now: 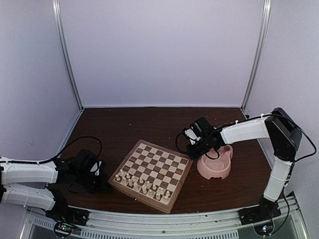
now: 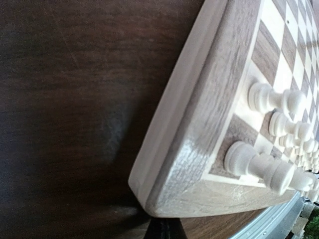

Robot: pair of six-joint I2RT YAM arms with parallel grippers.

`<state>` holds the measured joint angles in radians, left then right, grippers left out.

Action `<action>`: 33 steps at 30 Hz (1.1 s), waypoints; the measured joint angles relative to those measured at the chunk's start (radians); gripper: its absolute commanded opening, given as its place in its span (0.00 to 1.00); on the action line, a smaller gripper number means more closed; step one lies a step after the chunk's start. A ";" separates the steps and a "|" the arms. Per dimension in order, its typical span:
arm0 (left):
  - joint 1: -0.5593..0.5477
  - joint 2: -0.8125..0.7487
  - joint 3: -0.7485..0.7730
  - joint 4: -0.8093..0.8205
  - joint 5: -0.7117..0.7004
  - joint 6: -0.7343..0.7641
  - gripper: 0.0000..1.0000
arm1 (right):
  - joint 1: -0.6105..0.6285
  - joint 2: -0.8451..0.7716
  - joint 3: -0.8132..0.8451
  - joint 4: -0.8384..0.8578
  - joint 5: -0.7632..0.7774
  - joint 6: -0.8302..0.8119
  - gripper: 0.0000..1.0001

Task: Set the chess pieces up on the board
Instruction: Adjust the chessboard at the center of the board.

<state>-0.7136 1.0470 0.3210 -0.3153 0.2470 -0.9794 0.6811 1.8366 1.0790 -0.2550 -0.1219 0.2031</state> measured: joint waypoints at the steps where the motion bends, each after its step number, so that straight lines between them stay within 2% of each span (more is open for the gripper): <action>1: 0.000 0.006 0.008 0.001 -0.010 -0.002 0.00 | 0.002 0.005 0.005 -0.007 0.000 -0.002 0.00; 6: 0.000 0.037 0.019 0.013 -0.045 -0.021 0.00 | 0.007 0.019 0.020 -0.018 -0.002 -0.010 0.00; 11: 0.008 0.093 0.020 0.109 -0.051 -0.054 0.00 | 0.010 0.019 0.018 -0.013 -0.028 -0.001 0.00; 19: 0.107 0.231 0.045 0.294 -0.012 -0.091 0.00 | 0.011 0.021 0.015 -0.019 -0.076 0.058 0.00; 23: 0.187 0.330 0.100 0.347 0.019 -0.093 0.00 | 0.013 0.031 0.013 -0.018 -0.126 0.085 0.00; 33: 0.262 0.585 0.322 0.386 0.044 -0.061 0.00 | 0.019 0.032 0.005 -0.023 -0.119 0.119 0.00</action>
<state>-0.4519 1.6321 0.6434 0.0704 0.2913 -1.0405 0.7002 1.8683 1.0836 -0.2779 -0.2409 0.3225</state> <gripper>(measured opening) 0.008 0.007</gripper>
